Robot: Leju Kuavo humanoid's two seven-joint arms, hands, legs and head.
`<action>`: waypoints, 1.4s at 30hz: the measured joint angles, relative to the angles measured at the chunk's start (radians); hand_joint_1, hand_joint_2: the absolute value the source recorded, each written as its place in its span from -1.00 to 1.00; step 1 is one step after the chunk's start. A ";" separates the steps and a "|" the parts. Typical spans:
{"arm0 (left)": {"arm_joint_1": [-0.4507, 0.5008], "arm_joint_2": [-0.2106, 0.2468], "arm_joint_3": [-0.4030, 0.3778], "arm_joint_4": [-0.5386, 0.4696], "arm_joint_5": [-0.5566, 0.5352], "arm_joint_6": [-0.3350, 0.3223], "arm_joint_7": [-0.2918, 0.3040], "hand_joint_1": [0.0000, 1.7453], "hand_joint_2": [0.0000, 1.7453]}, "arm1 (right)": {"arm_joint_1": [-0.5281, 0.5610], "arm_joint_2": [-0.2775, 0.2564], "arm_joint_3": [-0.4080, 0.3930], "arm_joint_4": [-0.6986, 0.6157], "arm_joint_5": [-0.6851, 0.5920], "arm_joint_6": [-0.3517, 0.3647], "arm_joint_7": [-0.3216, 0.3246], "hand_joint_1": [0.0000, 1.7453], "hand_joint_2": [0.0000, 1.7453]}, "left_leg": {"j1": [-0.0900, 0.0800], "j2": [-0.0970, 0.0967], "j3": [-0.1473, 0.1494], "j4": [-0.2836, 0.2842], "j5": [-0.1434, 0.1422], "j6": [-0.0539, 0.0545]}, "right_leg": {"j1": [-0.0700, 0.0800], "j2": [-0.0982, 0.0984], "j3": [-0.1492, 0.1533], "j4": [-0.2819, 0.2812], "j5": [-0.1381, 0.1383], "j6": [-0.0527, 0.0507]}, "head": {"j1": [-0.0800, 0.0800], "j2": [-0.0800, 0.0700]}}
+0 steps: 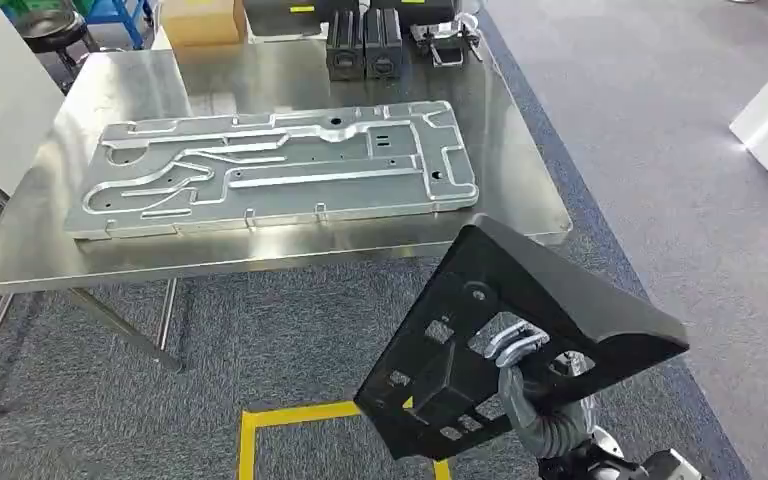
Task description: Take the parts from the cabinet and place them on the table.
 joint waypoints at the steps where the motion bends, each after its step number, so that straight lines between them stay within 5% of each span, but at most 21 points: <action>1: -0.002 0.000 0.001 0.000 0.000 0.000 0.000 -1.00 1.00 | -0.005 0.000 0.000 0.000 0.000 0.000 0.000 1.00 1.00 | 0.001 0.000 -0.050 0.080 -0.007 0.001 | 0.000 -0.001 0.009 0.000 -0.008 -0.004 | -0.001 0.000; 3: -0.001 0.000 0.001 0.000 0.000 0.000 0.000 -1.00 1.00 | -0.006 0.000 0.002 0.000 0.000 0.003 0.000 1.00 1.00 | 0.002 0.000 -0.158 0.223 -0.072 -0.007 | 0.001 -0.001 0.028 0.000 -0.028 -0.006 | -0.001 0.000; 5: 0.007 -0.001 0.001 0.000 0.000 0.000 0.000 -1.00 1.00 | -0.006 0.000 0.002 0.001 0.000 0.005 0.000 1.00 1.00 | 0.003 0.000 -0.215 0.250 -0.112 -0.011 | 0.001 0.002 0.057 0.000 -0.050 -0.005 | -0.001 0.000; 7: 0.011 -0.001 0.001 0.000 0.000 0.000 -0.001 -1.00 1.00 | -0.006 0.000 0.002 0.001 0.000 0.006 0.000 1.00 1.00 | 0.004 0.001 -0.213 0.149 -0.063 -0.007 | 0.000 0.004 0.094 0.000 -0.076 0.000 | -0.001 0.000; 9: 0.016 -0.001 0.002 0.000 0.000 -0.001 -0.002 -1.00 1.00 | -0.007 0.000 0.002 0.002 0.000 0.006 0.000 1.00 1.00 | 0.003 0.002 -0.201 0.005 0.115 0.003 | 0.000 0.004 0.120 -0.001 -0.104 0.007 | 0.000 0.000; 10: 0.017 -0.001 0.003 0.000 0.000 -0.002 -0.002 -1.00 1.00 | -0.009 0.000 0.002 0.005 0.000 0.006 0.001 1.00 1.00 | -0.006 0.002 -0.209 -0.012 0.146 0.006 | 0.004 0.008 0.132 0.010 -0.116 0.015 | -0.001 0.000; 14: 0.005 -0.001 0.003 0.000 -0.001 -0.003 -0.003 -1.00 1.00 | -0.017 0.000 0.005 0.001 0.000 0.002 0.003 1.00 1.00 | -0.005 -0.001 -0.172 -0.023 0.128 0.030 | -0.005 0.009 0.167 -0.015 -0.146 0.044 | 0.000 0.000; 15: 0.004 -0.001 0.003 0.000 -0.001 -0.003 -0.003 -1.00 1.00 | -0.019 0.000 0.005 0.000 0.000 0.001 0.004 1.00 1.00 | -0.007 -0.002 -0.162 -0.028 0.123 0.035 | -0.007 0.005 0.162 0.009 -0.151 0.048 | 0.000 0.000; 16: 0.002 0.000 0.003 0.000 -0.001 -0.003 -0.003 -1.00 1.00 | -0.021 0.000 0.005 0.000 -0.001 0.000 0.003 1.00 1.00 | -0.007 -0.001 -0.154 -0.033 0.117 0.044 | -0.006 0.005 0.124 0.071 -0.173 0.051 | 0.000 0.000; 19: -0.002 -0.001 0.003 0.000 -0.001 -0.003 -0.003 -1.00 1.00 | -0.019 -0.001 0.005 0.002 -0.001 0.000 0.004 1.00 1.00 | -0.009 -0.002 -0.134 -0.035 0.095 0.048 | -0.006 0.005 -0.050 0.310 -0.233 0.059 | 0.000 0.000; 20: -0.001 -0.001 0.003 0.000 -0.001 -0.005 -0.003 -1.00 1.00 | -0.019 -0.001 0.005 0.003 -0.001 0.000 0.004 1.00 1.00 | -0.010 -0.003 -0.123 -0.035 0.087 0.048 | -0.005 0.005 -0.084 0.328 -0.209 0.058 | 0.000 0.000; 21: 0.000 -0.002 0.003 0.000 -0.001 -0.005 -0.005 -1.00 1.00 | -0.019 -0.001 0.005 0.003 -0.001 0.000 0.005 1.00 1.00 | -0.011 -0.004 -0.110 -0.035 0.078 0.048 | -0.004 0.004 -0.093 0.295 -0.155 0.055 | 0.000 0.000; 24: 0.000 -0.006 0.003 0.000 -0.002 -0.011 -0.017 -1.00 1.00 | -0.020 -0.001 0.005 0.003 0.000 0.000 0.008 1.00 1.00 | -0.013 -0.007 -0.071 -0.037 0.052 0.047 | 0.010 0.005 -0.043 0.056 0.028 0.028 | 0.000 0.000; 25: 0.001 -0.011 0.003 0.001 -0.004 -0.017 -0.022 -1.00 1.00 | -0.023 -0.001 0.005 0.004 0.003 0.004 0.010 1.00 1.00 | -0.020 -0.008 -0.069 -0.036 0.045 0.040 | 0.016 0.004 -0.040 0.049 0.016 0.017 | 0.000 0.000; 28: -0.004 -0.010 0.002 0.001 -0.021 -0.030 -0.024 -1.00 1.00 | -0.061 -0.004 0.008 0.009 0.039 0.017 0.041 1.00 1.00 | -0.014 -0.006 -0.072 -0.047 0.041 0.026 | 0.018 0.006 -0.033 0.029 0.010 0.007 | 0.000 0.000; 30: -0.008 -0.008 0.000 0.000 -0.029 -0.039 -0.020 -1.00 1.00 | -0.119 -0.013 0.018 0.021 0.050 0.014 0.071 1.00 1.00 | -0.019 -0.004 -0.060 -0.038 0.030 0.016 | 0.003 0.006 -0.012 -0.001 0.018 0.001 | 0.000 0.000; 31: -0.010 -0.008 -0.001 0.000 -0.030 -0.041 -0.020 -1.00 1.00 | -0.149 -0.016 0.019 0.028 0.050 0.014 0.081 1.00 1.00 | -0.018 -0.003 -0.079 0.002 0.005 0.011 | 0.000 0.006 -0.006 -0.007 0.018 -0.004 | 0.000 0.000; 34: -0.010 -0.008 -0.003 0.000 -0.033 -0.045 -0.019 -1.00 1.00 | -0.200 -0.025 0.024 0.048 0.047 0.013 0.096 1.00 1.00 | -0.003 -0.002 -0.205 0.227 -0.090 -0.006 | -0.001 -0.001 0.002 -0.007 0.008 -0.006 | 0.000 0.000; 36: -0.004 -0.008 -0.005 0.000 -0.034 -0.045 -0.019 -1.00 1.00 | -0.206 -0.030 0.029 0.058 0.046 0.013 0.098 1.00 1.00 | 0.006 -0.002 -0.228 0.238 -0.056 -0.016 | -0.003 -0.001 0.011 -0.006 0.001 -0.001 | 0.000 0.000; 39: -0.004 -0.005 -0.006 0.000 -0.034 -0.047 -0.021 -1.00 1.00 | -0.215 -0.036 0.035 0.068 0.048 0.013 0.099 1.00 1.00 | 0.018 0.001 -0.127 -0.010 0.101 -0.024 | -0.011 -0.001 0.032 0.002 -0.020 0.013 | 0.000 0.000; 42: -0.007 -0.005 -0.006 0.000 -0.031 -0.055 -0.047 -1.00 1.00 | -0.292 -0.064 0.057 0.090 0.057 -0.011 0.130 1.00 1.00 | 0.009 0.000 -0.120 -0.039 0.087 -0.003 | -0.004 0.004 0.024 0.010 -0.024 0.032 | 0.000 0.000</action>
